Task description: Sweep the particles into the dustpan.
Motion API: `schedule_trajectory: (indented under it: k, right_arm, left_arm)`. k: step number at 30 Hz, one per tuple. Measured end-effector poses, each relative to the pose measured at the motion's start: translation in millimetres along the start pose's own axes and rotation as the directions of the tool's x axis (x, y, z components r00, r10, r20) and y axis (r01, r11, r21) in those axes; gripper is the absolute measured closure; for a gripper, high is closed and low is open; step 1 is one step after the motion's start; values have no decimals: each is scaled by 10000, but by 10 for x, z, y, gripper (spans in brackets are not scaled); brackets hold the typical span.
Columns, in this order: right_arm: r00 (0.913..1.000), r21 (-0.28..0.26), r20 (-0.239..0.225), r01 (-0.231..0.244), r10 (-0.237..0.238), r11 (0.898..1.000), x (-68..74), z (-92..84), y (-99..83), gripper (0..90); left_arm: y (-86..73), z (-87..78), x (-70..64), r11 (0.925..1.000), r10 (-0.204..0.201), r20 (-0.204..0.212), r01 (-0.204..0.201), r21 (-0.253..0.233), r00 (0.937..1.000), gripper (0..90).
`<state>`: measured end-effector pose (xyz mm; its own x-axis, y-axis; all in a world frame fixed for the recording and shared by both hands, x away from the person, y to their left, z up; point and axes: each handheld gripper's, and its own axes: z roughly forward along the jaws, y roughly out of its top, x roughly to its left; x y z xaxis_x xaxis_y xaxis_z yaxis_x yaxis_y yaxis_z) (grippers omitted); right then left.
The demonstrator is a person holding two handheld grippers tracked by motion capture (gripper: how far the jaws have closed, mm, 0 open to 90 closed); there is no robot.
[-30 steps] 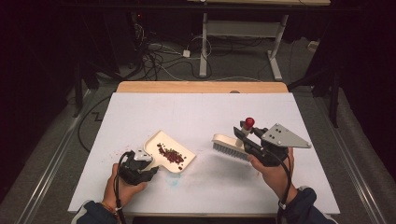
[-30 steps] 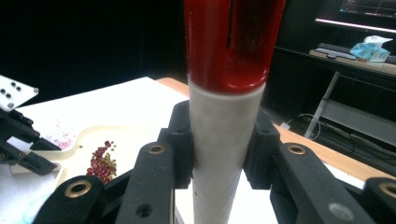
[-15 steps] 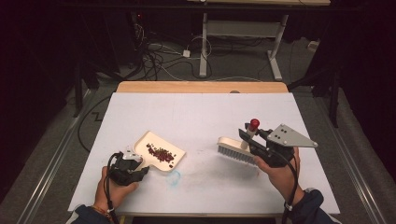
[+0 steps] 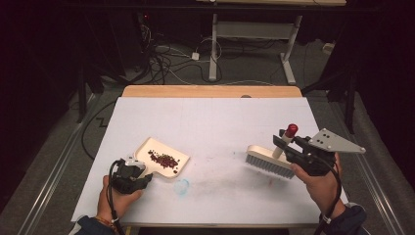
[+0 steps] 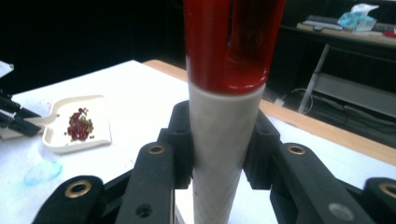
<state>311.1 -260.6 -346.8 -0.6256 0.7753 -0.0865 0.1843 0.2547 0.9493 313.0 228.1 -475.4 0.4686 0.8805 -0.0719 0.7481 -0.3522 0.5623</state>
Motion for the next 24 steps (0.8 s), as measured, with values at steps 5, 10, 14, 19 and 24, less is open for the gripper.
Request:
schedule_trajectory:
  k: [5,10,14,19,24]
  right_arm:
    - [9999,298,-54,-92,94,9995,-131,-119,-28,698]
    - [9974,649,-624,-318,359,9974,-250,-163,-43,697]
    - [9904,1389,-1369,-22,215,9903,-341,-140,-36,697]
    - [9786,1896,-1993,-134,518,9818,-489,-47,-66,696]
    - [9805,2123,-1833,-314,713,9767,-594,125,-18,693]
  left_arm:
    - [-2,-10,13,9999,-127,-167,126,-40,9998,638]
    - [-3,-20,43,9991,-410,-394,406,-105,9984,638]
    - [6,-1,81,9968,-789,-628,777,-210,9949,637]
    - [31,29,98,9937,-1103,-719,1084,-301,9913,637]
    - [61,86,78,9890,-1451,-778,1422,-407,9864,632]
